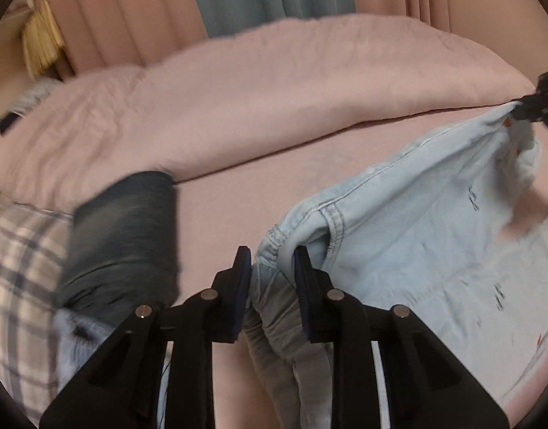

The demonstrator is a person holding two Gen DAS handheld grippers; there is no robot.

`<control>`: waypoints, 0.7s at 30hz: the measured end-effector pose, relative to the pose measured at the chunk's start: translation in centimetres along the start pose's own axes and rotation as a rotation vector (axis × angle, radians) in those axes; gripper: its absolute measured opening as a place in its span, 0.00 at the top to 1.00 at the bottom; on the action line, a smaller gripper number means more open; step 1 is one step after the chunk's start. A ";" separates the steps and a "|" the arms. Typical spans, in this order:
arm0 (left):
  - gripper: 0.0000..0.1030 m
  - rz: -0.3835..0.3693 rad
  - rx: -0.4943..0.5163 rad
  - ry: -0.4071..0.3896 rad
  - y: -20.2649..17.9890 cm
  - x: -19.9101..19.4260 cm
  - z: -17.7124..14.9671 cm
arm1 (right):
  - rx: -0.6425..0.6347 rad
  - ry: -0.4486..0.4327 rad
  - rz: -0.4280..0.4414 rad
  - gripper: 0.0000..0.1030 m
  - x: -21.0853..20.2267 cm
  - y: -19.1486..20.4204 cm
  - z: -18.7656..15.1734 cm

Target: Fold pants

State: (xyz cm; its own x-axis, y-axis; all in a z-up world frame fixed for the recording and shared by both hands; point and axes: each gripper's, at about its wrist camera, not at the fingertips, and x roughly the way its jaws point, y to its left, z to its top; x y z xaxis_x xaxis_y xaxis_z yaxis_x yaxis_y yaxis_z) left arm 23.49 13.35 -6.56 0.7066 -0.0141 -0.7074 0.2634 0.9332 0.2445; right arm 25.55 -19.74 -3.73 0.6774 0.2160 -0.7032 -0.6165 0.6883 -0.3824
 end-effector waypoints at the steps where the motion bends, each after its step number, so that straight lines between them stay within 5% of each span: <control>1: 0.79 0.024 0.019 -0.035 -0.8 -1.9 -1.2 | -0.015 -0.019 -0.010 0.96 -1.8 1.0 -0.4; 2: 0.91 0.040 0.037 -0.056 -1.5 -2.6 -1.8 | -0.039 -0.037 -0.026 0.96 -3.7 2.1 -1.1; 7: 0.93 0.113 0.072 -0.075 -3.6 -4.6 -7.7 | -0.159 -0.068 0.031 0.96 -8.2 12.8 -3.9; 11: 0.94 0.122 0.070 -0.065 -2.4 -2.9 -12.1 | -0.167 -0.011 0.106 0.96 -6.3 19.9 -5.9; 16: 0.94 0.152 0.133 0.011 -2.4 0.7 -14.4 | -0.146 0.078 0.163 0.96 -3.9 22.6 -8.0; 21: 0.95 0.161 0.107 -0.020 -2.2 -0.7 -14.6 | -0.157 0.057 0.147 0.96 -4.7 23.4 -7.5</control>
State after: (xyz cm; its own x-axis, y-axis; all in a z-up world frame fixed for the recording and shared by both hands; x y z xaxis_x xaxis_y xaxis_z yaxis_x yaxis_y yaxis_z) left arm 12.83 16.53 -16.34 0.7578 0.1239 -0.6406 0.2137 0.8805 0.4232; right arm 4.91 -9.83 -13.92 0.5548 0.2631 -0.7893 -0.7646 0.5353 -0.3590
